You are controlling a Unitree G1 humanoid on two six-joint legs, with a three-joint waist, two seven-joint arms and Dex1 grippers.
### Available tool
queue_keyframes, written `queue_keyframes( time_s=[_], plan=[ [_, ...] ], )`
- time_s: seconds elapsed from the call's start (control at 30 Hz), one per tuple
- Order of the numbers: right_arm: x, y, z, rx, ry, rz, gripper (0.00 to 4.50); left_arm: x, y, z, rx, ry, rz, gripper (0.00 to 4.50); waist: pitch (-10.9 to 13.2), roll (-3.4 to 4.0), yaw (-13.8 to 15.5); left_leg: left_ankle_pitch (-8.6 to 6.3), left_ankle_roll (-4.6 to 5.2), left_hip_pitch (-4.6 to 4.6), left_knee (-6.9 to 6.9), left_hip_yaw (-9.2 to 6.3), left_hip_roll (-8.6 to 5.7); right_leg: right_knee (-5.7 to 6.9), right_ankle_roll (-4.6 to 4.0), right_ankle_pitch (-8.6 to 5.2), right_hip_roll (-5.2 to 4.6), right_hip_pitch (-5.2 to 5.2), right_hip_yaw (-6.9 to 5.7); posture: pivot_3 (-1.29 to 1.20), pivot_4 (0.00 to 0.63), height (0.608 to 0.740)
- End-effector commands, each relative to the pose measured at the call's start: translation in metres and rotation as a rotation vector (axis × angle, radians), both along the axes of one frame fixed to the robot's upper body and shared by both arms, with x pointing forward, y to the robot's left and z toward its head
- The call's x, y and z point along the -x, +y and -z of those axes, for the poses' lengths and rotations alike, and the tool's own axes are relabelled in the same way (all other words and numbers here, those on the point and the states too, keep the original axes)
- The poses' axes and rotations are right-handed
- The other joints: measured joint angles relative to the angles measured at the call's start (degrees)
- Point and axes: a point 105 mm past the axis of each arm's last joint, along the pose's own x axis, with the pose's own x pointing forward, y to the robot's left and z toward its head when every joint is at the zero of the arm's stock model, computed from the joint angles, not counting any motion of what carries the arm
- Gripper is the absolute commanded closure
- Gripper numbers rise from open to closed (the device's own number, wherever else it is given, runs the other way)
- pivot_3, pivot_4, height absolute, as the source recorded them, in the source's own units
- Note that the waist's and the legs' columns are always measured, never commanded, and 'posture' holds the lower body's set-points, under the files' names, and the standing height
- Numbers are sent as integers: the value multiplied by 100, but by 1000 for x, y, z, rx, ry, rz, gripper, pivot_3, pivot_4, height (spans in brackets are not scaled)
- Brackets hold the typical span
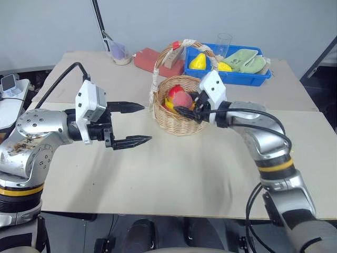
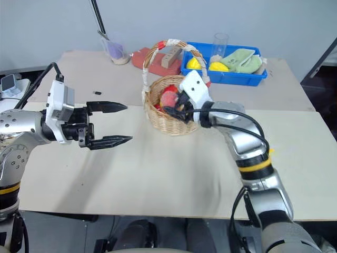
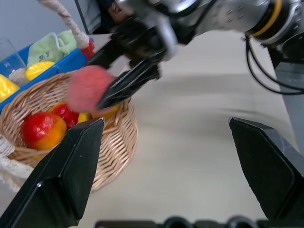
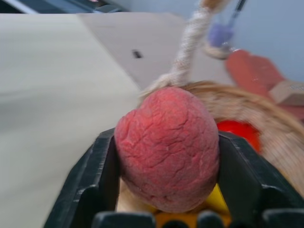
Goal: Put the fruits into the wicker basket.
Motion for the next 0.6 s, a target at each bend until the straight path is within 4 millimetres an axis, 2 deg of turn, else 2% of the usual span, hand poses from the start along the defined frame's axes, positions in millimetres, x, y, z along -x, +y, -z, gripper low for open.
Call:
queue_keyframes(
  time_s=[0.03, 0.23, 0.3, 0.4, 0.5, 0.6],
  plan=[
    [-6, -2, -16, -24, -76, 19, 38, 5, 1, -12, 19, -47, -8, 0, 0, 0, -10, 1, -1, 0, -1, -1, 1, 0, 0, 0, 1, -1, 0, 0, 150, 703],
    [4, 2, -23, -62, -84, -17, 38, 2, 0, -18, 68, -65, -32, 0, 0, 0, -29, 2, -4, 1, -5, -4, 9, 6, -2, 1, 4, -4, -2, 0, 150, 703],
    [14, 1, -26, -59, -94, -45, 38, 1, 0, -18, 73, -66, -38, 0, 0, 1, -25, 2, -4, 1, -5, -6, 10, 7, -2, 1, 4, -4, -3, 0, 150, 703],
    [39, -4, -28, -45, -70, -115, 38, -1, 0, -18, 79, -67, -52, 0, 0, 1, -5, 2, -3, 0, -6, -8, 10, 5, -2, 1, 3, -3, -5, 0, 150, 703],
    [58, -19, -22, -11, -38, -120, 38, -4, 0, -18, 86, -72, -62, 0, 0, 0, 4, 1, -2, -2, -5, -10, 8, 3, -1, 1, -1, -2, -7, 0, 150, 703],
    [62, -43, -22, -17, -41, -28, 38, -4, -3, -20, 93, -77, -58, 0, 0, 0, 2, 1, -2, -1, -4, -9, 5, 3, -1, 1, -2, -1, -6, 0, 150, 703]
  ],
)
